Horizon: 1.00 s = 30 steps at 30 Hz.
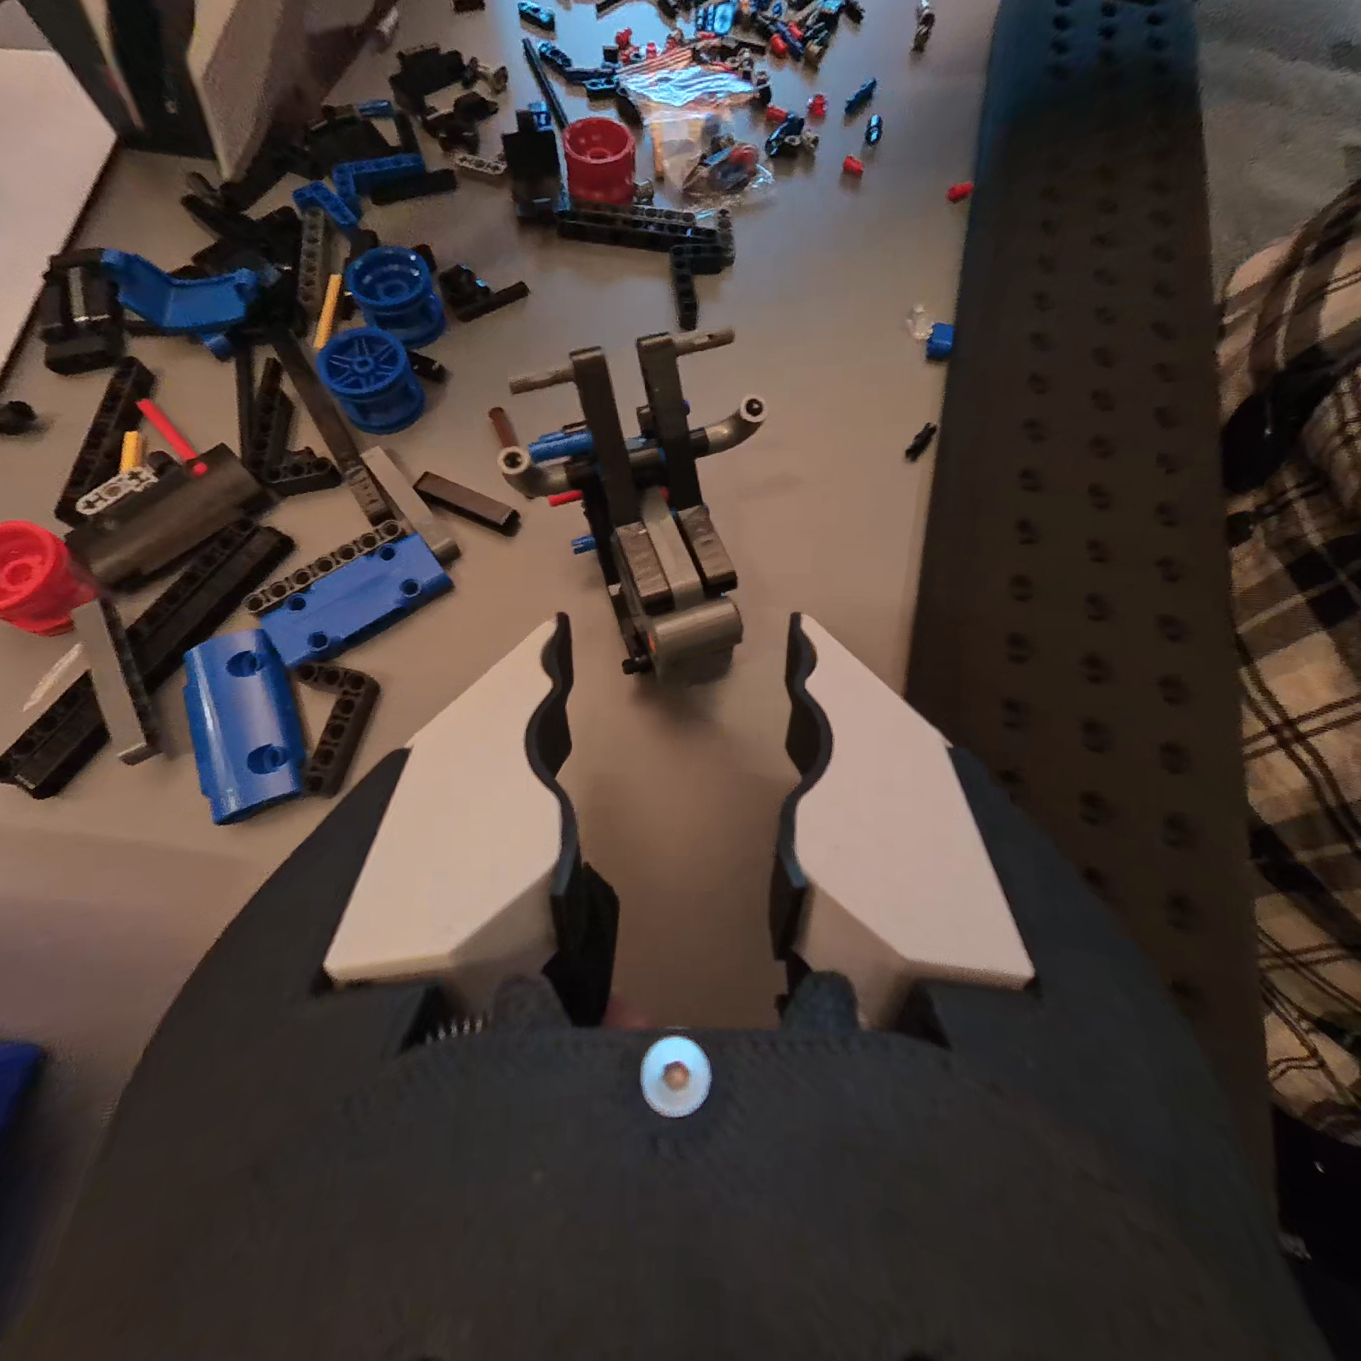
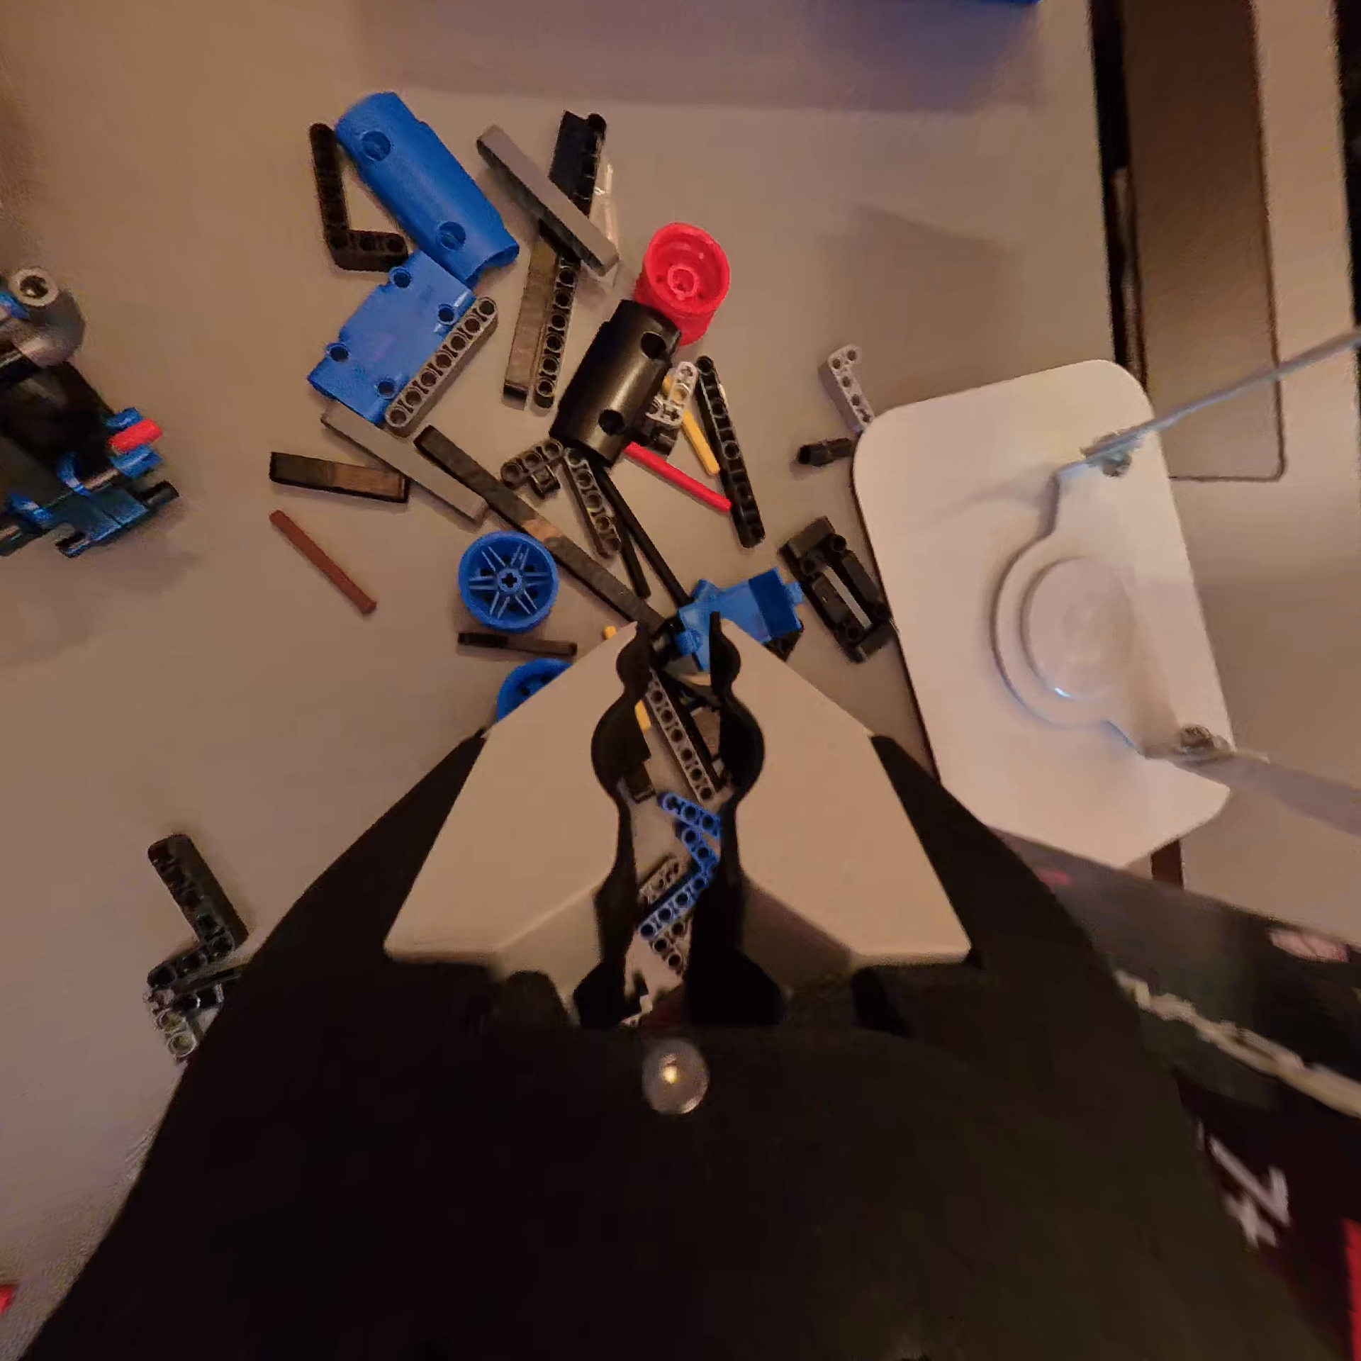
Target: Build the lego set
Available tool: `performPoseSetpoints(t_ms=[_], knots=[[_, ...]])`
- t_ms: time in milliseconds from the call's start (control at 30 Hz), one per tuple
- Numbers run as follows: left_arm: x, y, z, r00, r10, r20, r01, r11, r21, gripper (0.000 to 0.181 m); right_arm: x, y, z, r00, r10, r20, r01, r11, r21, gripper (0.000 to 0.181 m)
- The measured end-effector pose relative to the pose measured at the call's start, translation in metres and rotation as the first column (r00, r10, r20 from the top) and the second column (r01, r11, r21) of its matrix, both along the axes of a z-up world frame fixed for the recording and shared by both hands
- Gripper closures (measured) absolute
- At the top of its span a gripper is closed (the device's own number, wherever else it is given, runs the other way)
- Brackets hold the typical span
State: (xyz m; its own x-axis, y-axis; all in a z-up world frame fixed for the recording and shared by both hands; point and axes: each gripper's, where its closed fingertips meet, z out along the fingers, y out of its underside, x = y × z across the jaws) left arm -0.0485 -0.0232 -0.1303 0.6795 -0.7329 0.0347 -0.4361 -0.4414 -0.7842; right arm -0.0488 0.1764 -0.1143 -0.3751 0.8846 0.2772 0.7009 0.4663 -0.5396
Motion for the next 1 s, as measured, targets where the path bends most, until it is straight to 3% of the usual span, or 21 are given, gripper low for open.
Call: performPoseSetpoints(t_ms=[367, 600, 867, 1000], knots=[[0.009, 0.007, -0.007, 0.998, -0.028, 0.057, 0.027, 0.999, 0.023, 0.125, -0.064, -0.014, -0.029, 0.989, 0.139, 0.042, -0.137, 0.99, -0.042, 0.172], [0.011, 0.008, -0.007, 0.997, -0.042, 0.069, 0.04, 0.999, 0.037, 0.125, -0.074, -0.005, -0.049, 0.973, 0.177, 0.148, -0.176, 0.984, -0.015, 0.169], [0.009, 0.007, -0.005, 0.996, -0.043, 0.082, 0.039, 0.998, 0.05, 0.124, -0.078, 0.0, -0.048, 0.96, 0.236, 0.152, -0.247, 0.967, 0.056, 0.171], [0.01, 0.007, -0.003, 0.995, -0.046, 0.084, 0.041, 0.997, 0.058, 0.124, -0.077, -0.005, -0.051, 0.949, 0.266, 0.172, -0.273, 0.962, 0.02, 0.171]])
